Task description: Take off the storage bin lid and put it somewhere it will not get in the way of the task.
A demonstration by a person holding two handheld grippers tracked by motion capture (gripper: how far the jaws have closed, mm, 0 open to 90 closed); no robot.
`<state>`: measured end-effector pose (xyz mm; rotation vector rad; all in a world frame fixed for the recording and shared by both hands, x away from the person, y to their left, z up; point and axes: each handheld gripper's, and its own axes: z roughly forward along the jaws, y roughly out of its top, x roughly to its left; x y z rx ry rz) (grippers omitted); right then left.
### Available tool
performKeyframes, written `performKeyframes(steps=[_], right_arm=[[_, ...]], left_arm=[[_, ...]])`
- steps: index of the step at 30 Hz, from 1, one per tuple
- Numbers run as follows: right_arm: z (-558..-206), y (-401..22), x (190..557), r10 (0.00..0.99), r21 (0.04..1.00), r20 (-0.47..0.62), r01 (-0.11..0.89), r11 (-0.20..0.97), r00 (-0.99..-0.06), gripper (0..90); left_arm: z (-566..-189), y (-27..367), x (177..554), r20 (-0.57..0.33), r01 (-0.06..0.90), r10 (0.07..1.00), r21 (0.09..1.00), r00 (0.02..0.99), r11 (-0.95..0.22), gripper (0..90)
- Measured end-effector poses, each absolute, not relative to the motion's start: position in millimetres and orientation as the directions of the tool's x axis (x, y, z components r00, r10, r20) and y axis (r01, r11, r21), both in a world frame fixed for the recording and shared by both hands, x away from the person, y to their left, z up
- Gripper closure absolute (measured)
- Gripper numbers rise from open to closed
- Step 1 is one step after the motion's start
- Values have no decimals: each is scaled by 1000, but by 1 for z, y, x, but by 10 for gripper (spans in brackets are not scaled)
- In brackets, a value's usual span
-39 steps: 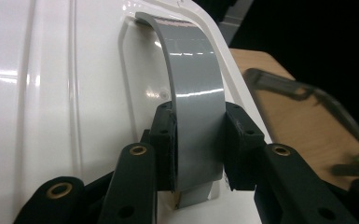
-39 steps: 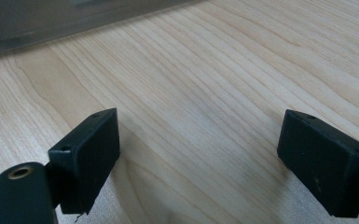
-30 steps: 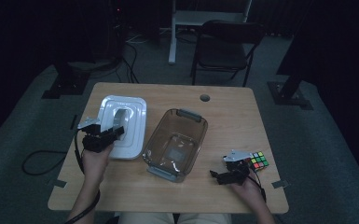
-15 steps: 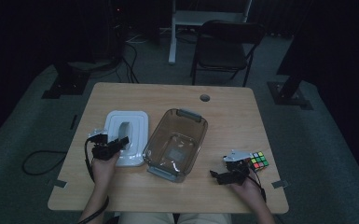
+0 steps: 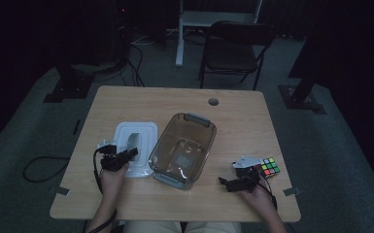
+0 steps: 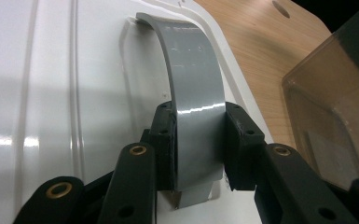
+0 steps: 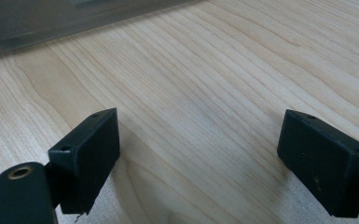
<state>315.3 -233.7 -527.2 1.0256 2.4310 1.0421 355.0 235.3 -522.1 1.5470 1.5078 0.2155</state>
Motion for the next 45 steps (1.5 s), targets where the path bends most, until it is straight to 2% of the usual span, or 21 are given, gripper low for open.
performKeyframes(steps=[5,7,10,12,13,16,17,21,25,27,29,30,31,35,40,45], right_arm=[[-527,-234,315,716,724,3,495,481,-698,125],[-527,-234,315,716,724,3,495,481,-698,124],[-527,-234,315,716,723,3,496,481,-698,124],[-527,-234,315,716,724,3,496,480,-698,124],[-527,-234,315,716,724,3,496,481,-698,124],[-527,-234,315,716,724,3,495,481,-698,125],[-527,-234,315,716,723,3,496,481,-698,124],[-527,-234,315,716,723,3,496,481,-698,124],[-527,-233,316,723,723,2,501,476,-691,122],[-527,-233,316,727,722,2,504,474,-687,119],[-527,-232,316,731,722,4,507,470,-683,119],[-527,-231,316,737,723,5,512,465,-676,119],[-527,-230,316,747,721,5,520,458,-665,117],[-524,-224,318,775,724,34,550,417,-631,117],[-512,-213,317,812,776,54,536,332,-581,117],[-500,-199,314,809,791,34,511,337,-586,117]], left_arm=[[-523,235,355,-457,688,858,701,235,185,687],[-521,234,354,-428,682,870,714,245,160,661],[-514,233,352,-415,665,876,730,247,158,411],[-508,232,350,-381,652,892,745,242,141,355],[-506,233,349,-376,656,891,744,255,126,280],[-499,233,348,-371,653,886,749,278,108,246],[-497,232,348,-358,650,891,753,279,99,203],[-489,230,347,-336,634,890,770,309,71,187],[-483,226,347,-308,632,893,774,327,36,93],[-481,223,347,-270,626,897,780,350,-9,92],[-480,221,347,-271,624,886,781,376,-25,76],[-478,216,348,-232,625,886,776,402,-81,76],[-477,214,349,-215,626,886,773,412,-103,4],[-474,203,349,-151,612,888,773,434,-168,4],[-472,193,351,-135,605,882,773,451,-191,4],[-471,188,352,-138,603,878,774,458,-192,4]])
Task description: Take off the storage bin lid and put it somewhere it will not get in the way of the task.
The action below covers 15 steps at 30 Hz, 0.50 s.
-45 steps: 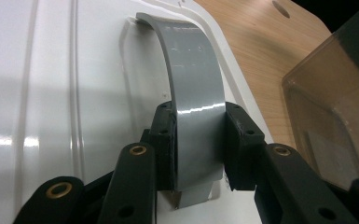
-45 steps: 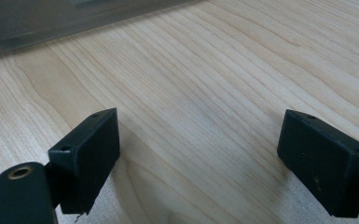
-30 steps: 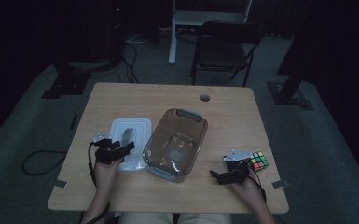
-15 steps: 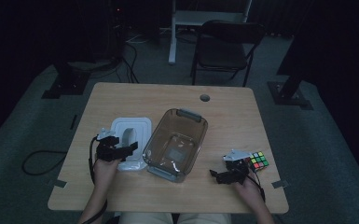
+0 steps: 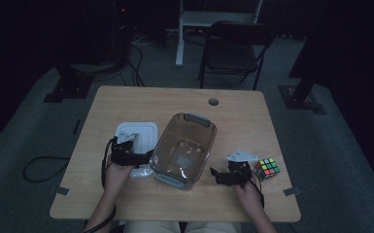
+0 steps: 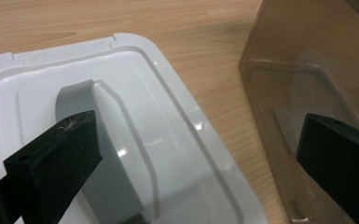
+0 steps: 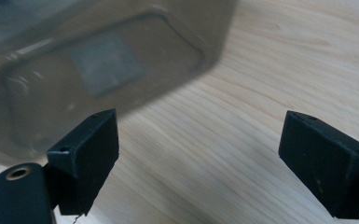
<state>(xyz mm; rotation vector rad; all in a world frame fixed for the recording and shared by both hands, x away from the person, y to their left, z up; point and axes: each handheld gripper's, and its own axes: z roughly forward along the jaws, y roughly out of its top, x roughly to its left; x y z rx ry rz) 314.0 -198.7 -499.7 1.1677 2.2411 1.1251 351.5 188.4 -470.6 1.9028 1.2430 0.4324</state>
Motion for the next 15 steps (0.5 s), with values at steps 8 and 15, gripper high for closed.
performKeyframes(steps=[8,15], right_arm=[[-496,-186,314,779,793,42,495,355,-625,118],[-493,-196,321,776,792,45,496,356,-629,122]], left_arm=[[-472,175,349,-150,606,858,766,491,-213,4],[-474,164,345,-166,611,839,758,519,-228,4]])
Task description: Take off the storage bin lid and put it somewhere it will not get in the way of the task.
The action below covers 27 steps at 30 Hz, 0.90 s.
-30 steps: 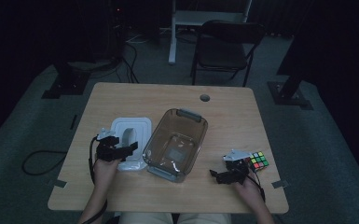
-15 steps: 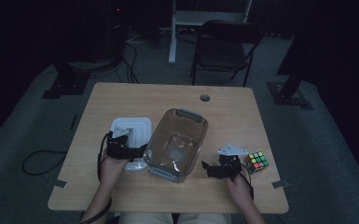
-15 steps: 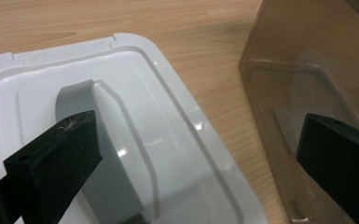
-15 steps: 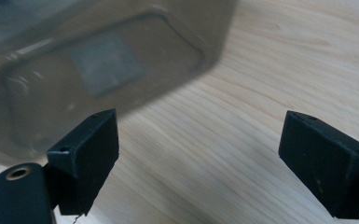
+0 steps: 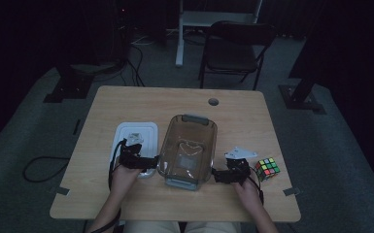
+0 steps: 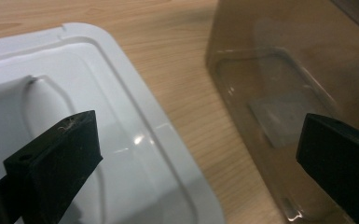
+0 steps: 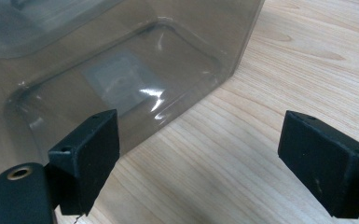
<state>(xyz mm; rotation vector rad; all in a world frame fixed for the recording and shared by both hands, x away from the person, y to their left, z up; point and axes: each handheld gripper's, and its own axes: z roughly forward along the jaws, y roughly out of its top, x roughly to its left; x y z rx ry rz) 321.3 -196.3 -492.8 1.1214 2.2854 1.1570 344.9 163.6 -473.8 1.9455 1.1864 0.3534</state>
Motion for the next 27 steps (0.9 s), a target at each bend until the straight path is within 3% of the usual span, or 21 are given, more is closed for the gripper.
performKeyframes(steps=[14,27], right_arm=[[-489,-195,344,764,770,5,489,409,-645,128],[-480,-197,340,767,789,-30,456,412,-641,124]], left_arm=[[-476,159,347,-197,623,822,749,534,-225,4],[-470,180,343,-132,585,844,775,520,-239,5]])
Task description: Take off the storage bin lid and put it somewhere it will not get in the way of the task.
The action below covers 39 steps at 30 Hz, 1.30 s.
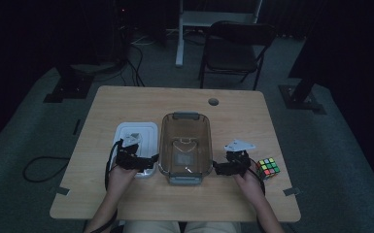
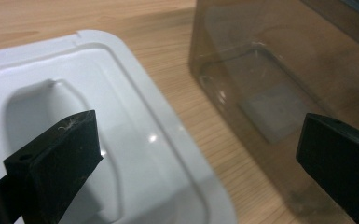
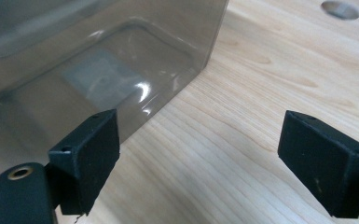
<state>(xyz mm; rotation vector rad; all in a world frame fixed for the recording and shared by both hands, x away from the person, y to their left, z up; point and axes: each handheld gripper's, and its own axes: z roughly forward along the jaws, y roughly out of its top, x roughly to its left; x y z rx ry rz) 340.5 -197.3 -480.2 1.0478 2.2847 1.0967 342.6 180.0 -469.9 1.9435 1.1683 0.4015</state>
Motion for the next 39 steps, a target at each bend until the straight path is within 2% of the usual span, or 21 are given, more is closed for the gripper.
performKeyframes(steps=[4,8,13,15,19,22,24,27,35,39], right_arm=[[-473,-206,330,769,804,-42,436,405,-637,124],[-464,-223,317,784,830,-3,436,348,-621,124],[-458,-247,307,817,839,7,448,309,-577,125],[-457,-251,306,825,840,9,452,301,-566,124],[-457,-268,303,853,826,10,485,287,-522,125],[-458,-279,299,880,829,6,494,261,-474,111],[-456,-286,295,876,832,9,490,261,-482,106],[-455,-297,290,889,838,7,488,245,-458,106],[-465,-323,278,933,817,-11,534,215,-359,107],[-474,-335,276,948,801,-10,566,197,-317,107]], left_arm=[[-467,197,341,-103,581,854,774,511,-254,5],[-465,216,336,-77,549,860,797,505,-251,5],[-467,243,329,-84,527,863,820,498,-224,5],[-470,253,326,-66,533,882,817,467,-221,5],[-478,273,319,-89,544,893,818,440,-186,5],[-486,284,314,-59,552,904,808,423,-205,4],[-492,293,310,-49,556,909,804,414,-210,5],[-501,305,303,-73,576,918,797,390,-182,5],[-520,325,288,-72,618,939,769,336,-162,4],[-520,329,284,-38,623,949,762,313,-174,5]])
